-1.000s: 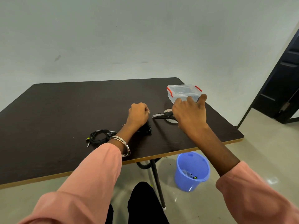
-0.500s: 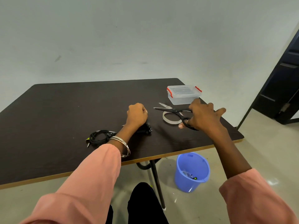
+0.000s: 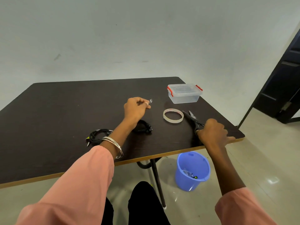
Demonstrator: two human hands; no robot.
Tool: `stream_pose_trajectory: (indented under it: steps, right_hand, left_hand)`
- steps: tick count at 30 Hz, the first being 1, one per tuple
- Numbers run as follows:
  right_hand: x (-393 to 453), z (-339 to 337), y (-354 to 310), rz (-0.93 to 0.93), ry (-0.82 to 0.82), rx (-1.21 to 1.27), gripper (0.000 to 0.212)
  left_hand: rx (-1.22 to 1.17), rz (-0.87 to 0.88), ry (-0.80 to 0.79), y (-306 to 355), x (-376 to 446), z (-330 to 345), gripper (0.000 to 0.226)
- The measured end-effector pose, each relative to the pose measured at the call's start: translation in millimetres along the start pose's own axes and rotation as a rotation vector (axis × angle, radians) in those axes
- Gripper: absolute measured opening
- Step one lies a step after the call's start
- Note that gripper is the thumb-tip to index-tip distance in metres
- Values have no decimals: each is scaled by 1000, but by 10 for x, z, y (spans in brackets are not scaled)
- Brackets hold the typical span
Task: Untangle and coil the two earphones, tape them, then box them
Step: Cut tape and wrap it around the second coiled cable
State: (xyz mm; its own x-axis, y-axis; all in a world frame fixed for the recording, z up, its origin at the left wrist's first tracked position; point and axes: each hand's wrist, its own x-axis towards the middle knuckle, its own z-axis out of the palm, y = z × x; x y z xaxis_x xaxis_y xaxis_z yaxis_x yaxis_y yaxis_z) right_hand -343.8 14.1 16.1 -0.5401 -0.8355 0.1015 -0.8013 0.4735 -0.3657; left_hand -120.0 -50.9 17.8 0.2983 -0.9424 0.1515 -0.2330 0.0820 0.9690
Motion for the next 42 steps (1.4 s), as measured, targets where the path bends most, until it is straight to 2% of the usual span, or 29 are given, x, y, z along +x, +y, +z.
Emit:
stream_pose_trajectory:
  steps: [5,8,12,14,15,17,20,24,30,34,42]
  right_hand:
    - [-119,-44,-120,-121,-83,-149,23]
    - [-212,-133,-183,-181,-109,-144,31]
    - [-352,-244,-305,-278,27,-156,31]
    - [-333,-229,-418,-362,35,15,28]
    - [-316,-204,-489,-401,-23,194,28]
    - [-304,-142,-641,-423,-244,600,26]
    - [-361,-71,-878,-348,-562,941,26]
    - [-376,39,-1125,-162,-815,1157,31]
    - [-398,209,-1283,-14,-983,1265,14]
    - [-398,285,-1314,28,-990,1372,6]
    - [-325,309,-1293,-104,-828,1402,7]
  left_hand:
    - [-97,-5,-43,67,-104,-15,13]
    - [-128,-32,-86,43,-138,-27,13]
    - [-163,-47,-122,21,-177,-80,16]
    - [-186,-45,-152,26,-215,-125,18]
    - [-195,-40,-164,31,-238,-154,18]
    - [-211,-26,-183,46,-286,-212,20]
    - [-224,-3,-208,57,-347,-301,19]
    - [-184,3,-225,24,-385,-441,22]
    - [-151,21,-237,-46,-374,-656,27]
    - [-162,5,-204,-85,-340,-708,28]
    - [-245,25,-209,-143,-274,-709,24]
